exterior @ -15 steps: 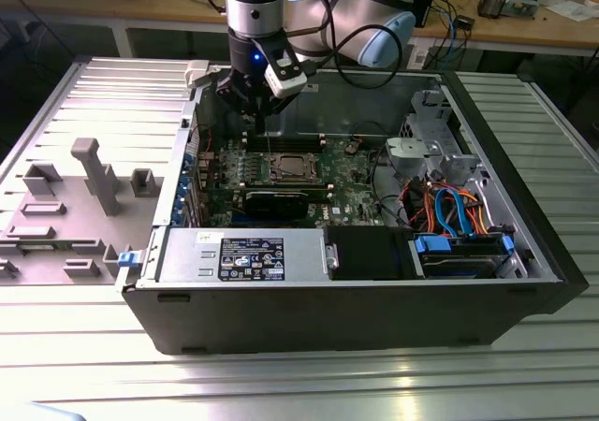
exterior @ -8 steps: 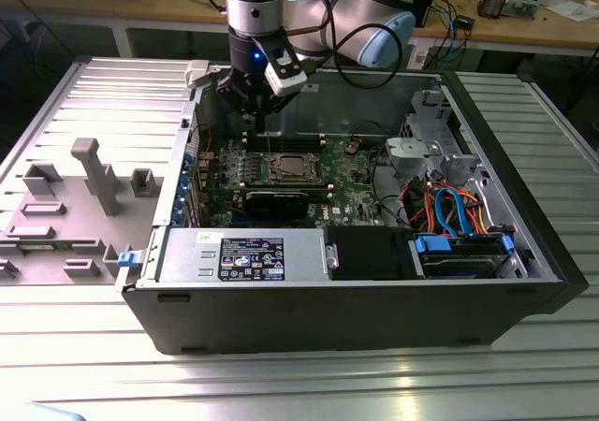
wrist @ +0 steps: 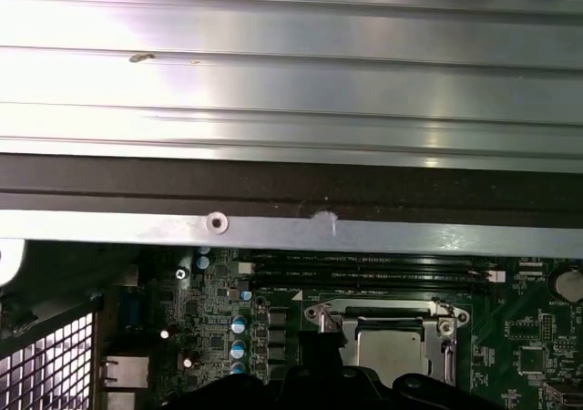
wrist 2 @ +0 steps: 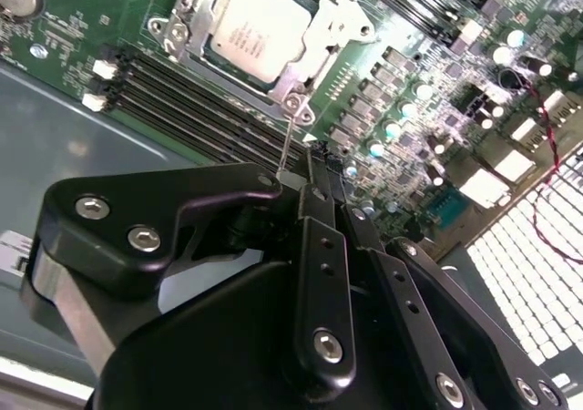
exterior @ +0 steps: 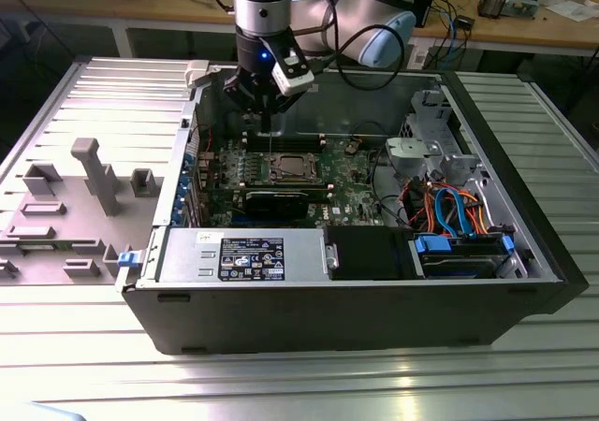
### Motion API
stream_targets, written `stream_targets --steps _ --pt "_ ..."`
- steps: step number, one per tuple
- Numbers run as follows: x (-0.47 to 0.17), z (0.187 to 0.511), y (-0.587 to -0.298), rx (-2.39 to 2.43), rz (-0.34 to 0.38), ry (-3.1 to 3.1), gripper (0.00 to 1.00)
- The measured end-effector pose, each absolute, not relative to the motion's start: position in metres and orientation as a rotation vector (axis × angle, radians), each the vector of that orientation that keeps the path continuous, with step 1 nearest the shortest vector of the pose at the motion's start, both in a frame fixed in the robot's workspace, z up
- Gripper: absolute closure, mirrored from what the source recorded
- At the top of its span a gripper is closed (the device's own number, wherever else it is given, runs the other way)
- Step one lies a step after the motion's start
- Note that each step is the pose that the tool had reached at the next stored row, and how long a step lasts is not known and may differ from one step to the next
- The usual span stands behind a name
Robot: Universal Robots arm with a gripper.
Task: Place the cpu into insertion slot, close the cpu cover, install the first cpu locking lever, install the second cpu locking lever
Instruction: 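Install the first cpu locking lever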
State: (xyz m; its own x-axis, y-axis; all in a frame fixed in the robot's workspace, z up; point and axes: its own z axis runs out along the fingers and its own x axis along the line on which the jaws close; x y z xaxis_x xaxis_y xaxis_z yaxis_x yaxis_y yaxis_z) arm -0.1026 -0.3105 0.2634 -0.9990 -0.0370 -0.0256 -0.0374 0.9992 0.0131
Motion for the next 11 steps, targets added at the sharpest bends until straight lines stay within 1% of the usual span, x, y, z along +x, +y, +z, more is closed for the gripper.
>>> stream_targets --steps 11 --pt "-0.088 0.262 -0.310 -0.058 0.021 3.116 0.89"
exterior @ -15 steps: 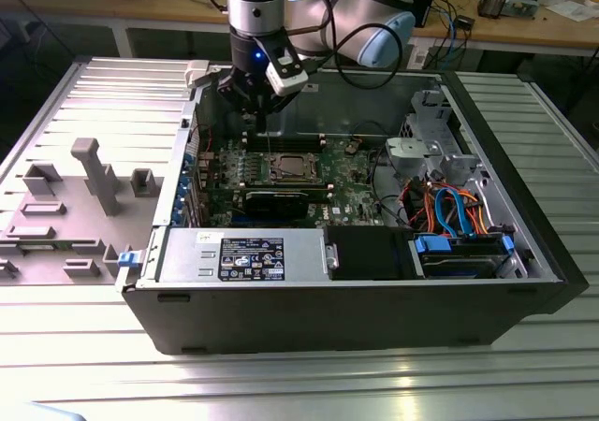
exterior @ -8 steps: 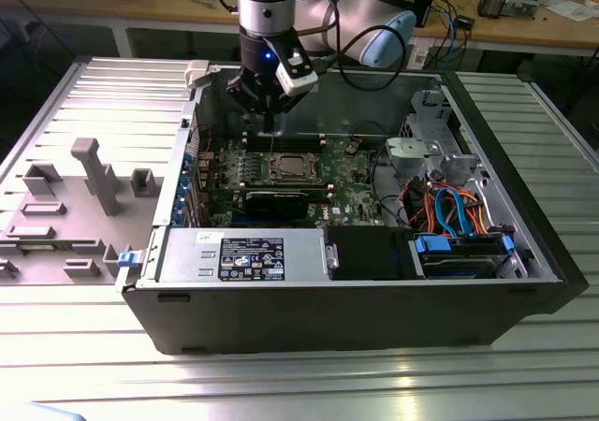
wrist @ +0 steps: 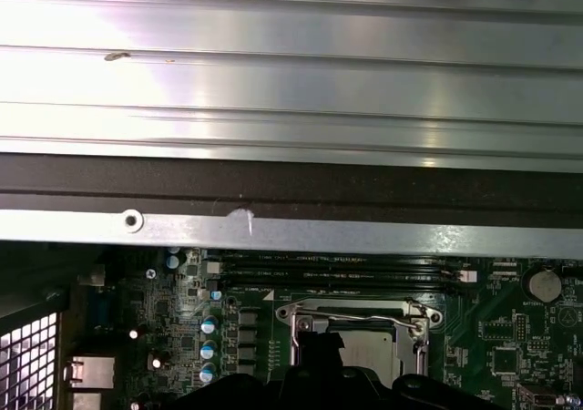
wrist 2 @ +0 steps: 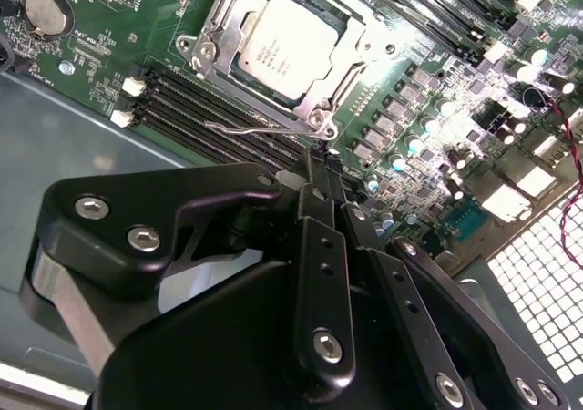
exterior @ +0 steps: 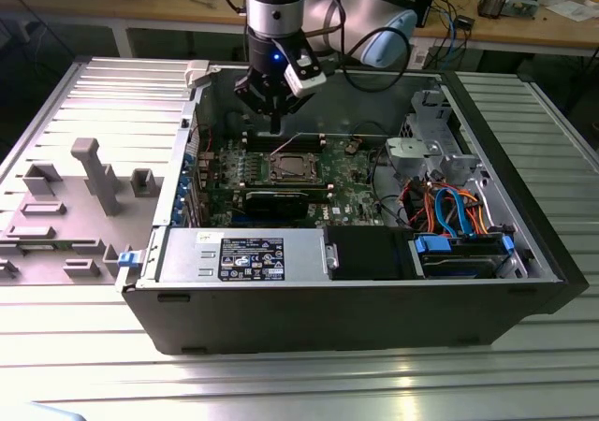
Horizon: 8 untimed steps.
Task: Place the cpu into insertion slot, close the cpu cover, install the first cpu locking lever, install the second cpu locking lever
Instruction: 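Install the first cpu locking lever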
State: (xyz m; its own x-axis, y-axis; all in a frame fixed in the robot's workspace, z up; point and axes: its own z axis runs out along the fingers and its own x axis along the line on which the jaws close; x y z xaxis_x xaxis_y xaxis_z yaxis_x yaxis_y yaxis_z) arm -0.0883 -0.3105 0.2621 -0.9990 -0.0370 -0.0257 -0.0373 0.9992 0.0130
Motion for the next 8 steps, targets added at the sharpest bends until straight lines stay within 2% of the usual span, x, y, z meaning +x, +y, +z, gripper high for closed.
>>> stream_targets --steps 8 --pt "-0.0871 0.2621 -0.3105 -0.058 0.021 3.116 0.89"
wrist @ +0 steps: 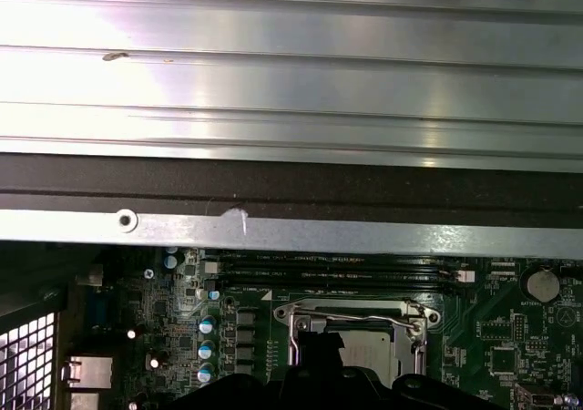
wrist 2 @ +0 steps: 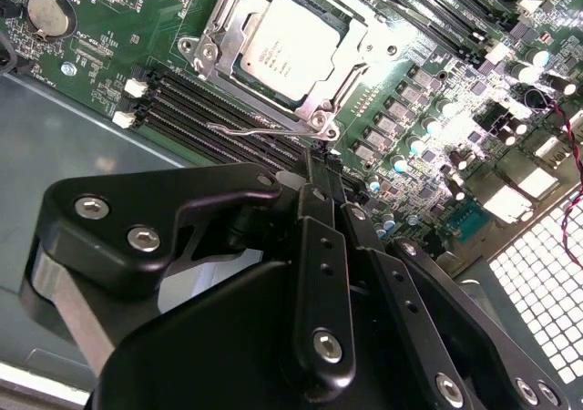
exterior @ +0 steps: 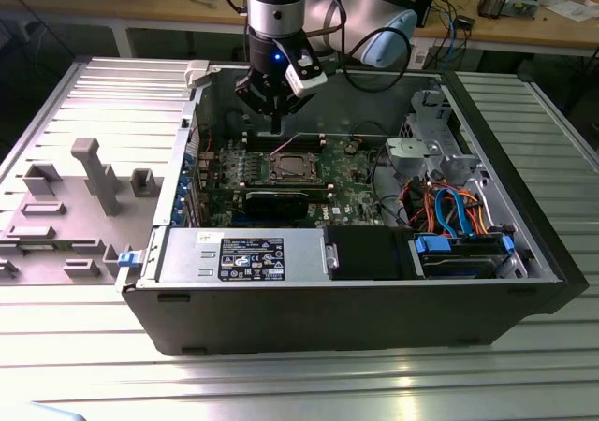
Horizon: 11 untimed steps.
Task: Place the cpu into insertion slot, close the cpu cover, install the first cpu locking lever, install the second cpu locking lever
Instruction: 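Install the first cpu locking lever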
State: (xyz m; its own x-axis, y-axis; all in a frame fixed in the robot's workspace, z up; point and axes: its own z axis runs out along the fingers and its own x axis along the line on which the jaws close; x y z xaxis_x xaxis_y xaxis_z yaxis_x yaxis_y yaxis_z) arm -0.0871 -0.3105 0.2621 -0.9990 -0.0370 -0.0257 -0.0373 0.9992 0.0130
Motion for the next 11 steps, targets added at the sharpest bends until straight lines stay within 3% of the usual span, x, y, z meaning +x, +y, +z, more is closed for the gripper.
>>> stream_targets --steps 11 --pt "-0.0838 0.2549 -0.3121 -0.057 0.047 3.115 0.89"
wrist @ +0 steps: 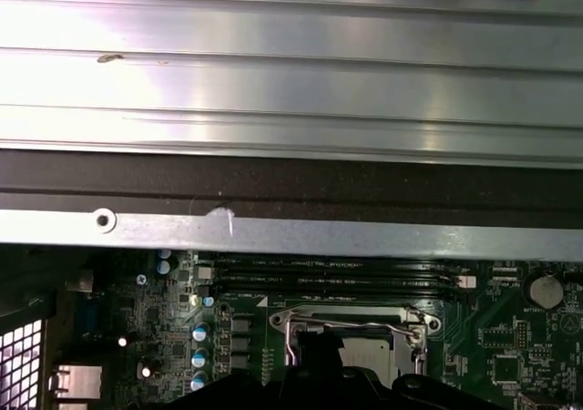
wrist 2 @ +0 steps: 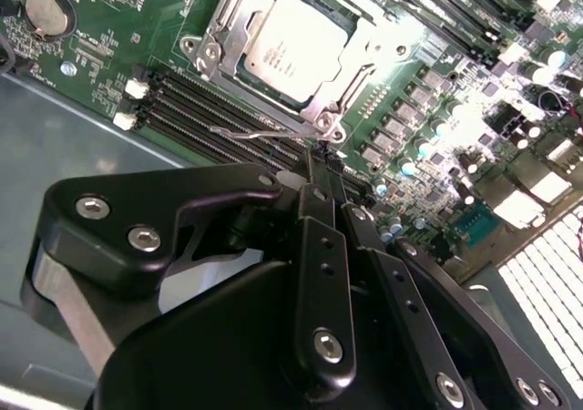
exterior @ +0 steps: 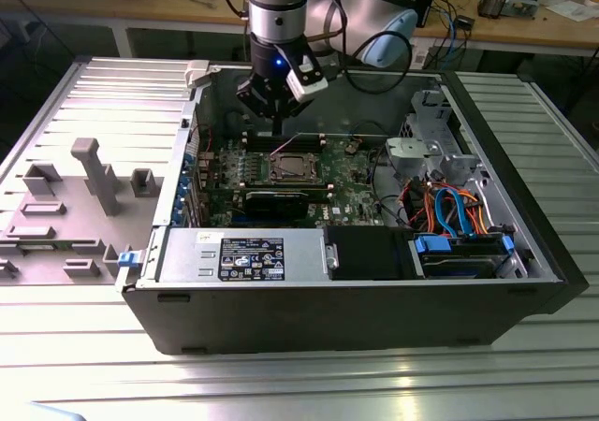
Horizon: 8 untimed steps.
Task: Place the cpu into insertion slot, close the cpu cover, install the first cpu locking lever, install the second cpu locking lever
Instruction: 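Install the first cpu locking lever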
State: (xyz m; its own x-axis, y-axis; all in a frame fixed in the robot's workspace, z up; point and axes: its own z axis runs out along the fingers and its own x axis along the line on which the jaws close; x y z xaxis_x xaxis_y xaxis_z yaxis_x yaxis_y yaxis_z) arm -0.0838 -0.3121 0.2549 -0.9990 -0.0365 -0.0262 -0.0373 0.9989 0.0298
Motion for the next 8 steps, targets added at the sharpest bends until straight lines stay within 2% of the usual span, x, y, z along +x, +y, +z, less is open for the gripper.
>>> stream_targets --steps 8 --pt "-0.0819 0.2532 -0.3121 -0.058 0.047 3.115 0.89"
